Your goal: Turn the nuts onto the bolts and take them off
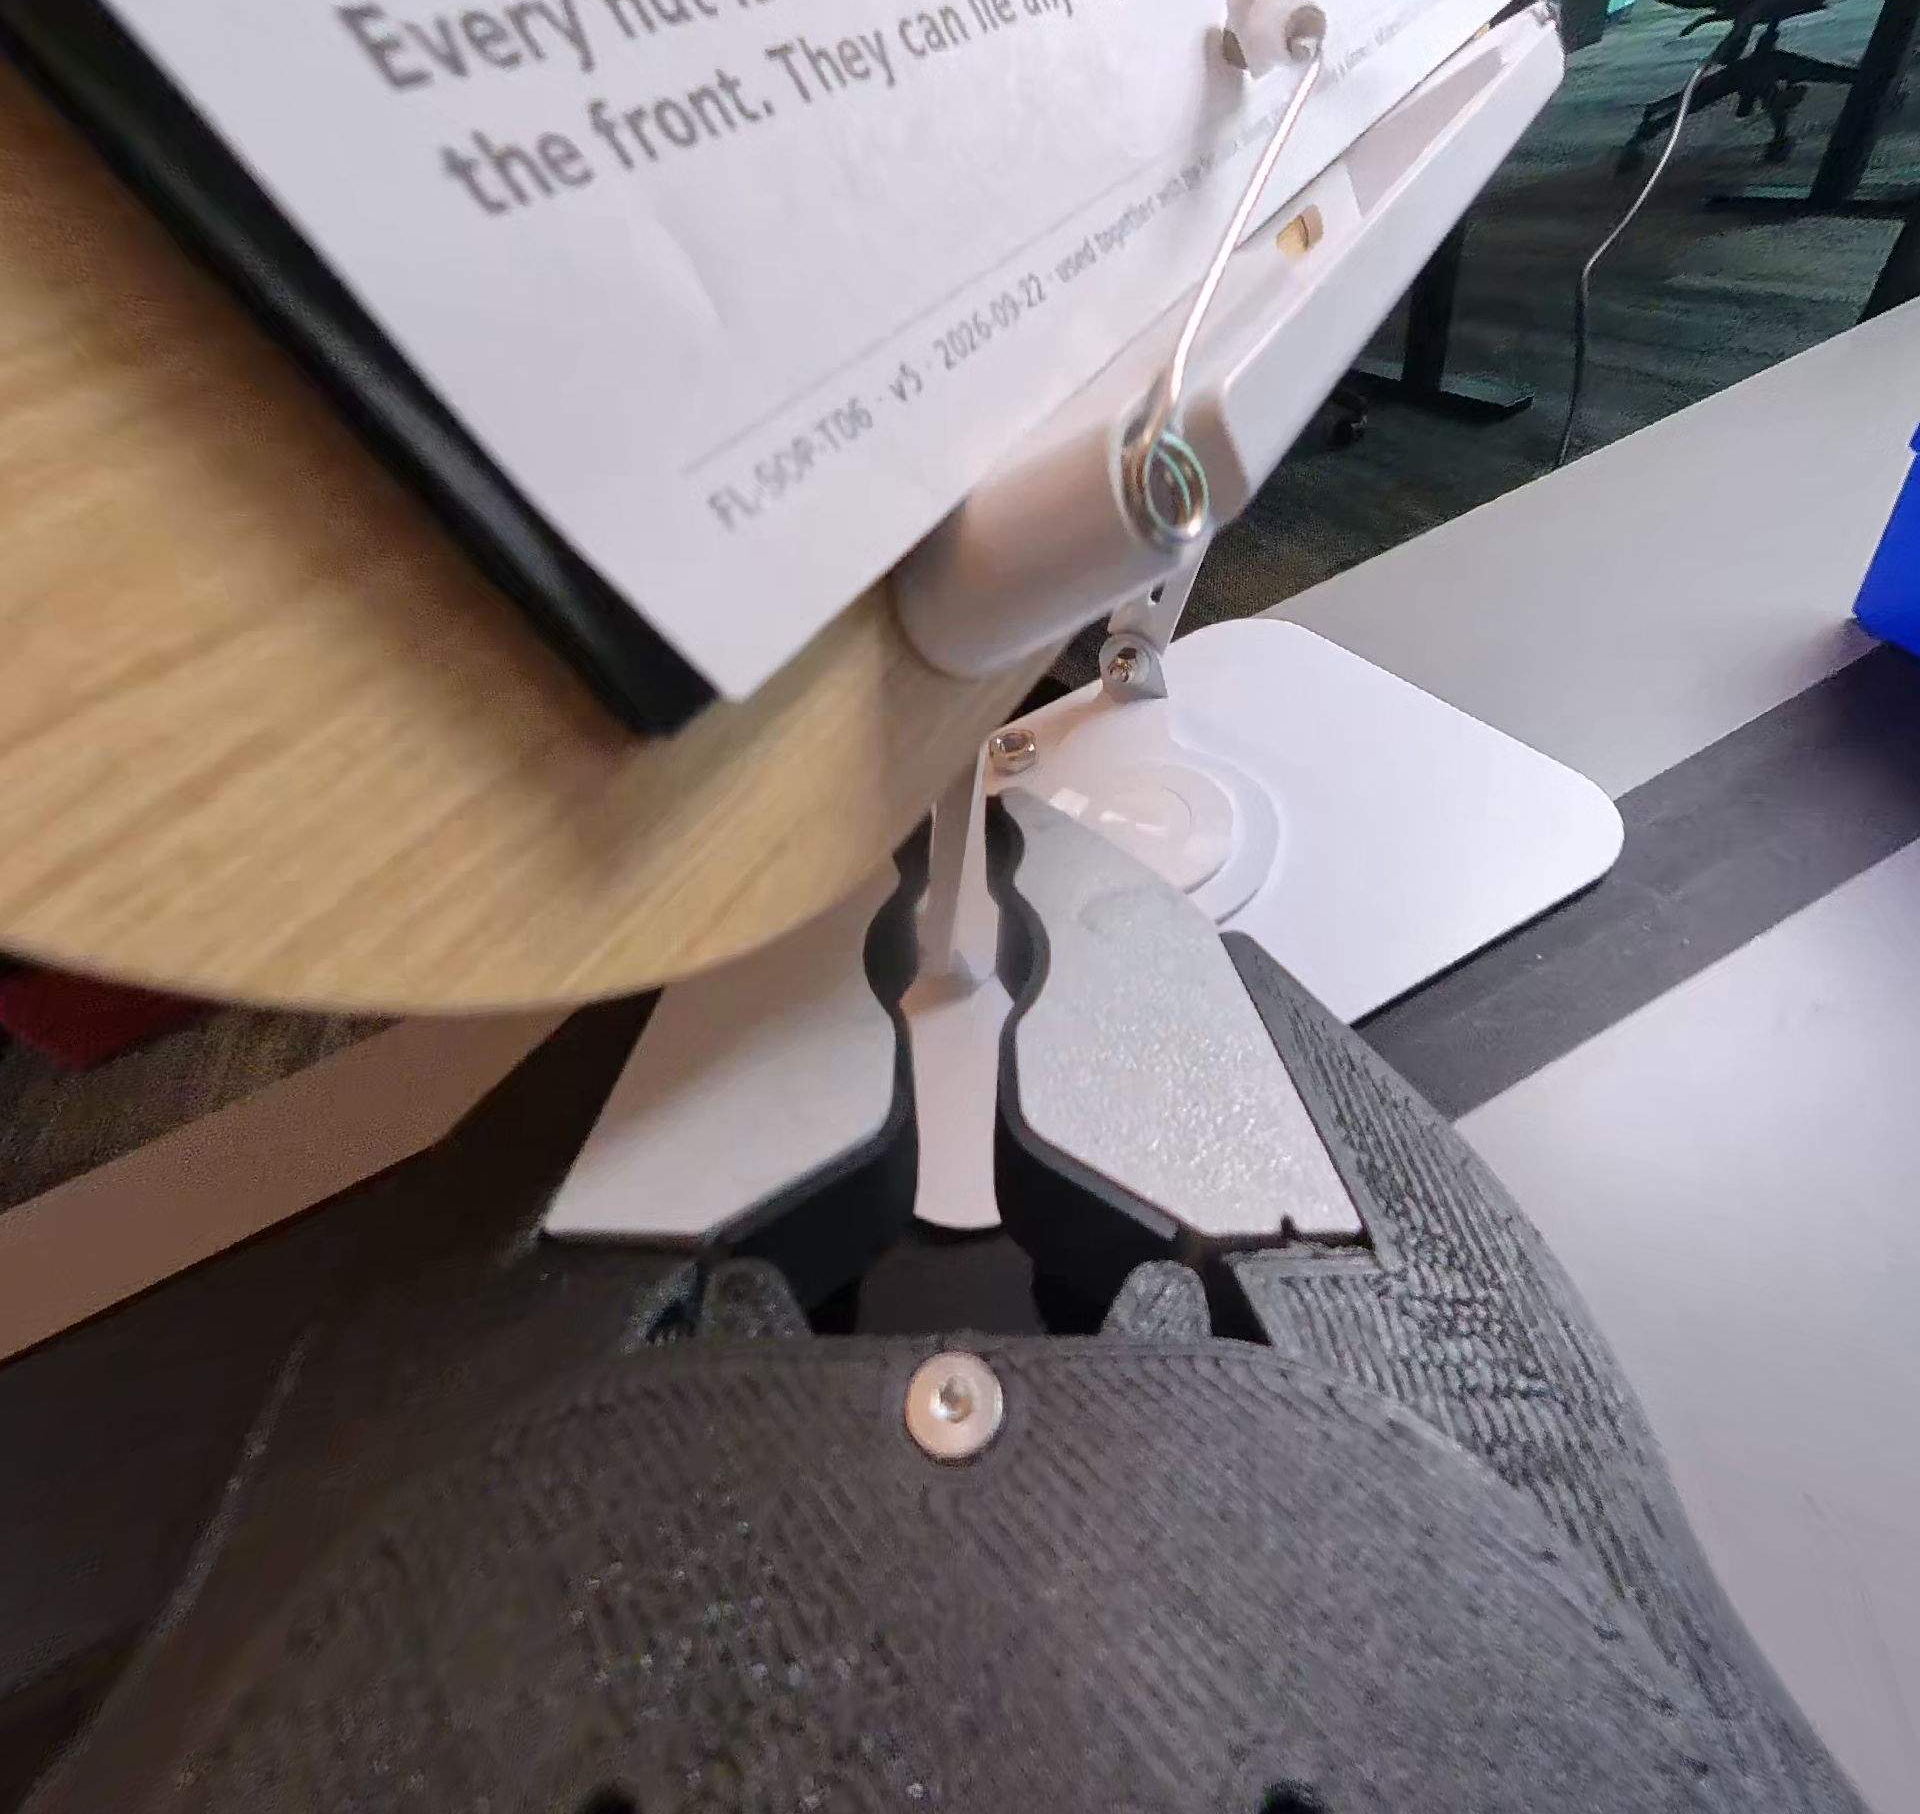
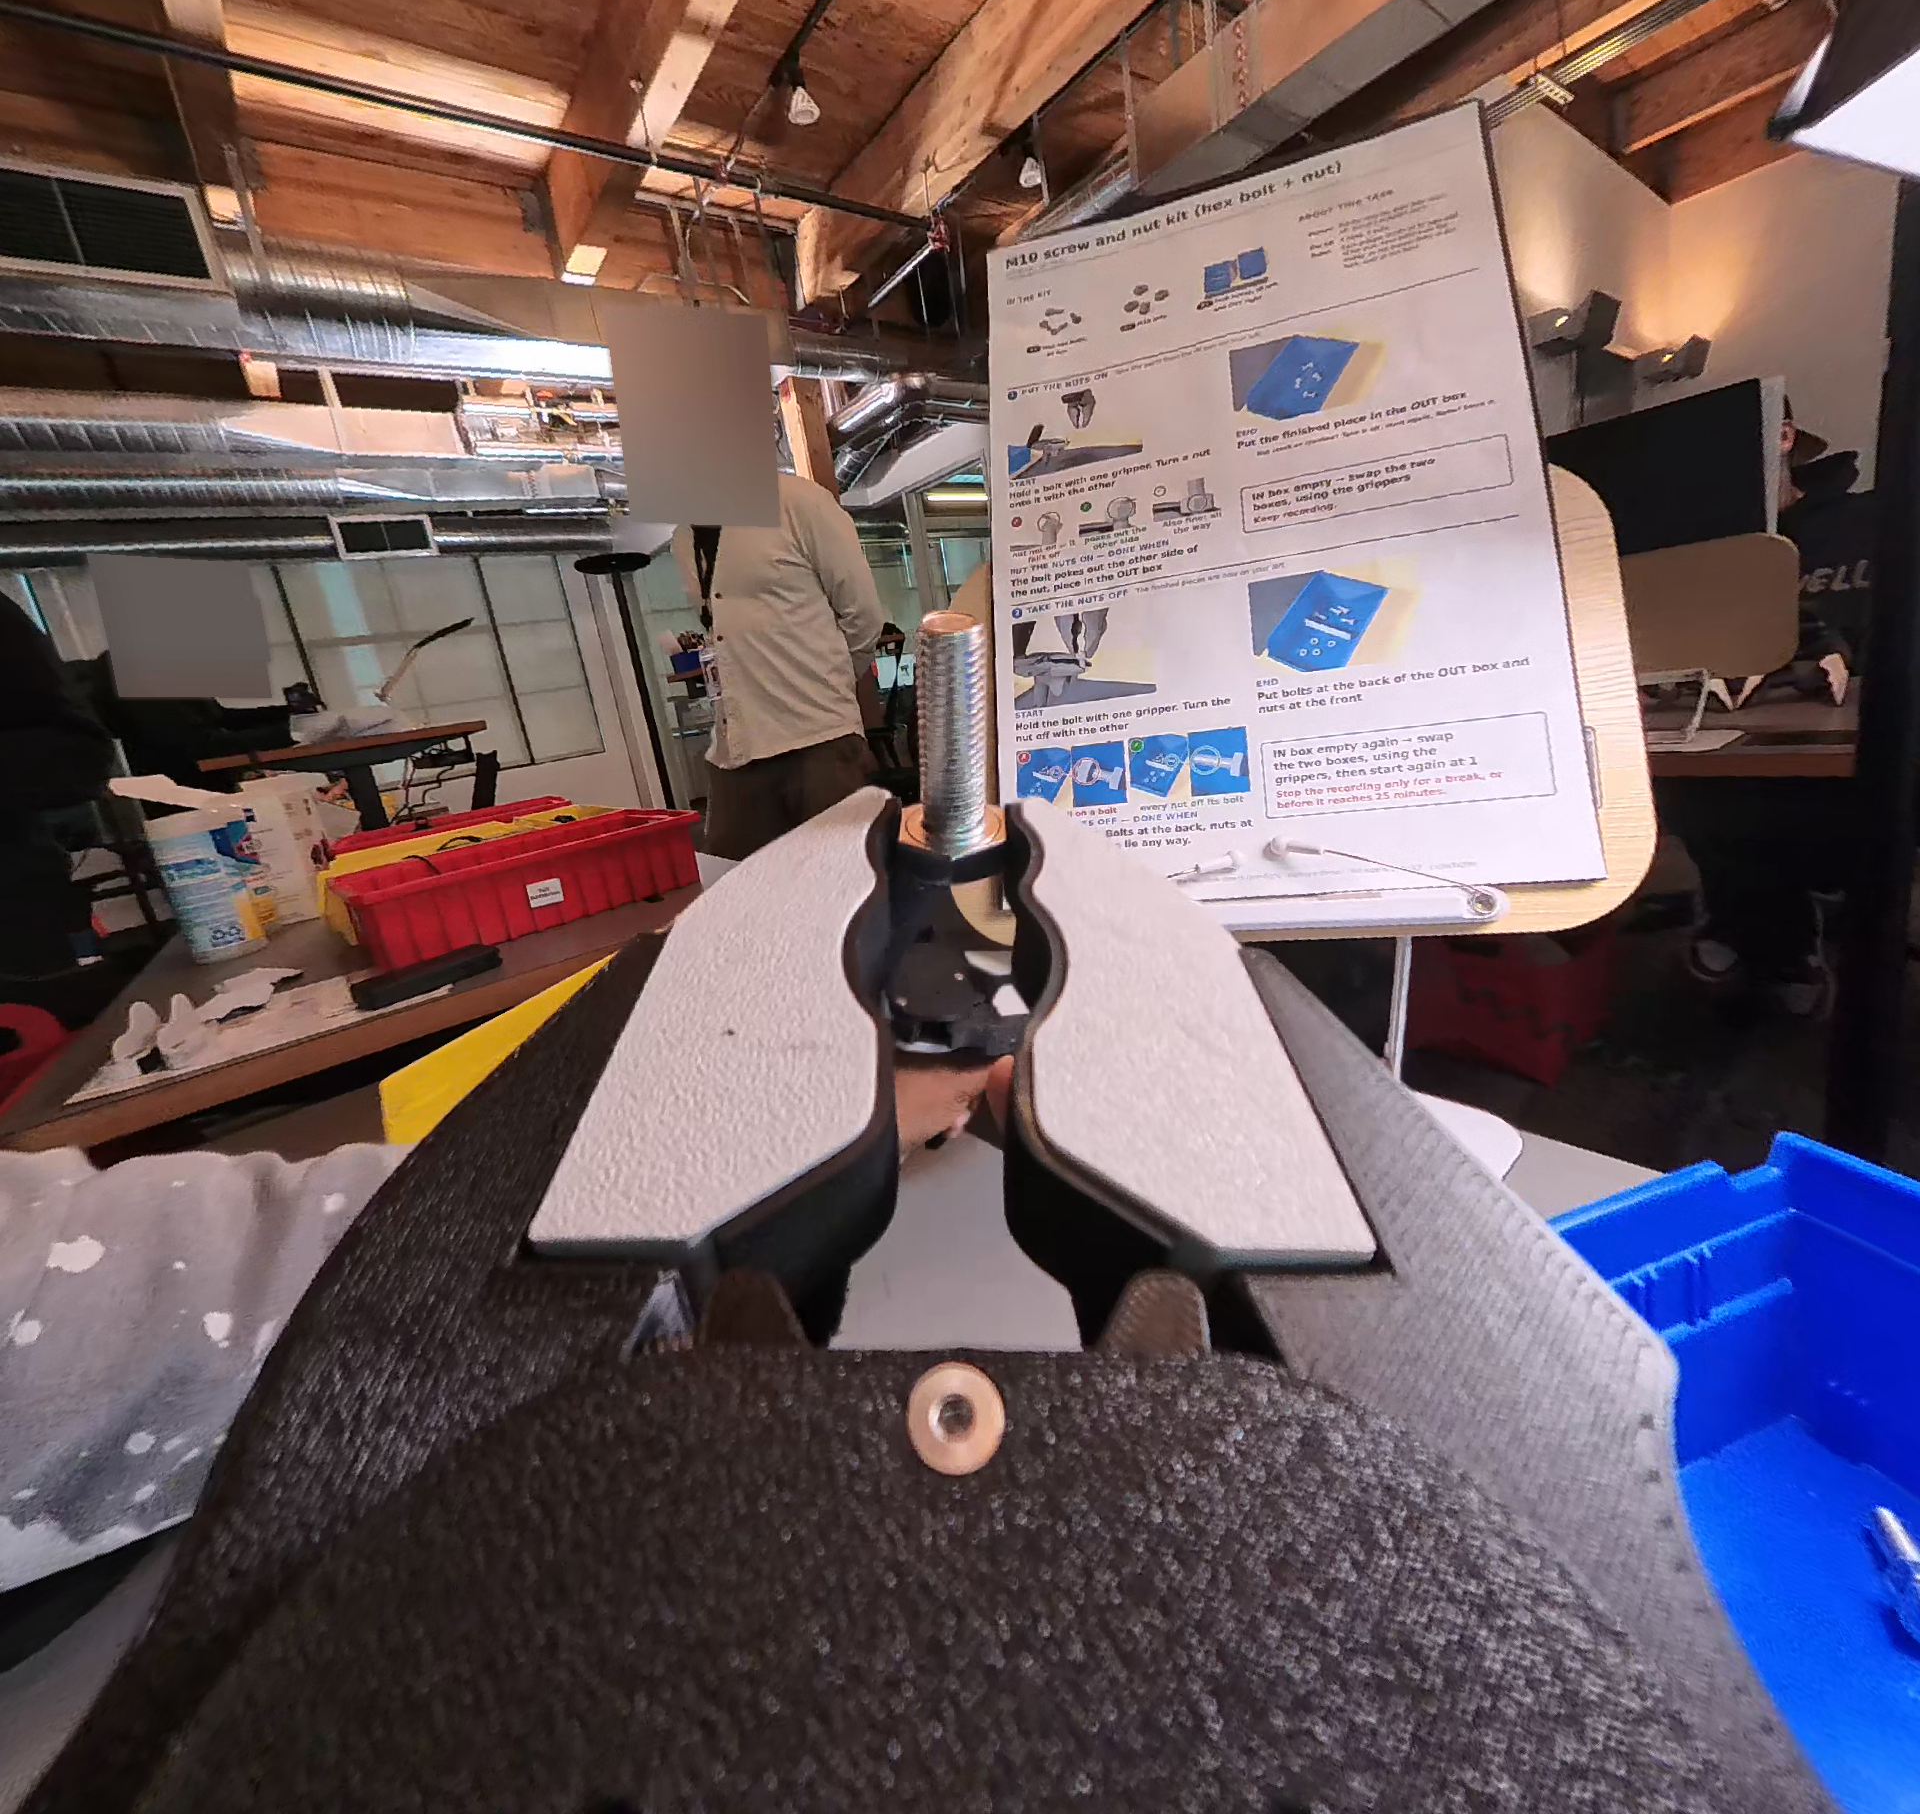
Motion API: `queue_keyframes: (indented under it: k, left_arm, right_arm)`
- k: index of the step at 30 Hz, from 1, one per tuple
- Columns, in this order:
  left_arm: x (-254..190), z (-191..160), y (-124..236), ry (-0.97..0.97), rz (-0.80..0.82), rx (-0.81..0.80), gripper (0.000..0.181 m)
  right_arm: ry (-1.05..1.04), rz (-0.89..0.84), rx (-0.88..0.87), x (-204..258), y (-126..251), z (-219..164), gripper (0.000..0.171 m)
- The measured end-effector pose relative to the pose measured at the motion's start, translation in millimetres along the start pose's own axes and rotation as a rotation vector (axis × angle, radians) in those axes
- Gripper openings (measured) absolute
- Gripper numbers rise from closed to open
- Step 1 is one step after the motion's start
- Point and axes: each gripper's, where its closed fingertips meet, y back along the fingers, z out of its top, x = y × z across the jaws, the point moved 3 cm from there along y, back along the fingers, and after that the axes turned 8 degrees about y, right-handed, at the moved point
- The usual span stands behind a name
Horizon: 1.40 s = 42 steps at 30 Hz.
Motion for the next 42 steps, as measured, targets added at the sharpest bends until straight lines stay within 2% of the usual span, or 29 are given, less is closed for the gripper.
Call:
queue_keyframes:
  k: [5,8,13,16,20,23,26,28,30,32,36,42]
  left_arm:
    - [10,-19,34,0.039,-0.018,0.009,0.023]
    - [39,-29,47,0.047,0.041,0.029,0.025]
    - [97,-35,59,0.243,0.127,0.059,0.025]
    - [135,-33,60,0.473,0.162,0.054,0.023]
    - [163,-19,36,0.776,0.108,0.02,0.02]
    - [179,-6,8,0.912,0.106,-0.026,0.02]
    - [191,3,-23,0.959,0.079,-0.074,0.018]
    - [178,13,-51,0.872,-0.071,-0.051,0.015]
    - [148,12,-78,0.689,-0.284,0.077,0.014]
    - [119,1,-96,0.491,-0.424,0.214,0.017]
    - [80,-25,-118,0.185,-0.57,0.399,0.022]
    - [46,-39,-140,-0.028,-0.68,0.491,0.026]
  right_arm:
    - [-0.025,0.004,-0.025,-2,2,4,0.018]
    - [-0.03,0.019,-0.034,3,1,7,0.018]
    - [-0.009,0.031,-0.049,11,2,15,0.018]
    - [-0.013,0.03,-0.062,10,3,18,0.018]
    - [-0.02,0.021,-0.062,3,6,16,0.018]
    - [-0.013,0.002,-0.047,-4,8,12,0.018]
    - [-0.01,-0.017,-0.033,-12,11,7,0.018]
    - [-0.006,-0.029,-0.021,-18,12,4,0.018]
    - [0.002,-0.038,-0.005,-23,13,0,0.018]
    - [0.008,-0.05,0.011,-28,12,-5,0.018]
    - [-0.029,-0.055,0.026,-36,10,-17,0.018]
    - [-0.03,-0.045,0.064,-34,5,-30,0.018]
